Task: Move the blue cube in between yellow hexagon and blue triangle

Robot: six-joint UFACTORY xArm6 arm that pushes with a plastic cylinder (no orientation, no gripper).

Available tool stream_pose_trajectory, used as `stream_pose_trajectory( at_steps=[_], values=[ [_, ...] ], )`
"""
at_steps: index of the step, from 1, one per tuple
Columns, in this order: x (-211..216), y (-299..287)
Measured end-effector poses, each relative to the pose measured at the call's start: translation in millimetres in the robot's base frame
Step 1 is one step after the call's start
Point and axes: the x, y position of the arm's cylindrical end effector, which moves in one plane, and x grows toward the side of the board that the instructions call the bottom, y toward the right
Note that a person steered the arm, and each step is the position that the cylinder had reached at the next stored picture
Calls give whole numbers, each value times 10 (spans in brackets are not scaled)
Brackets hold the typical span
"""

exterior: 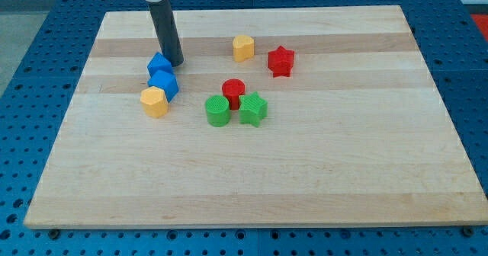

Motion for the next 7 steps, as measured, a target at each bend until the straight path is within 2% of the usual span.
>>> stream_pose_trajectory(
  at_steps=[2,5,7],
  values=[
    [53,141],
    [574,175],
    [651,324]
  ],
)
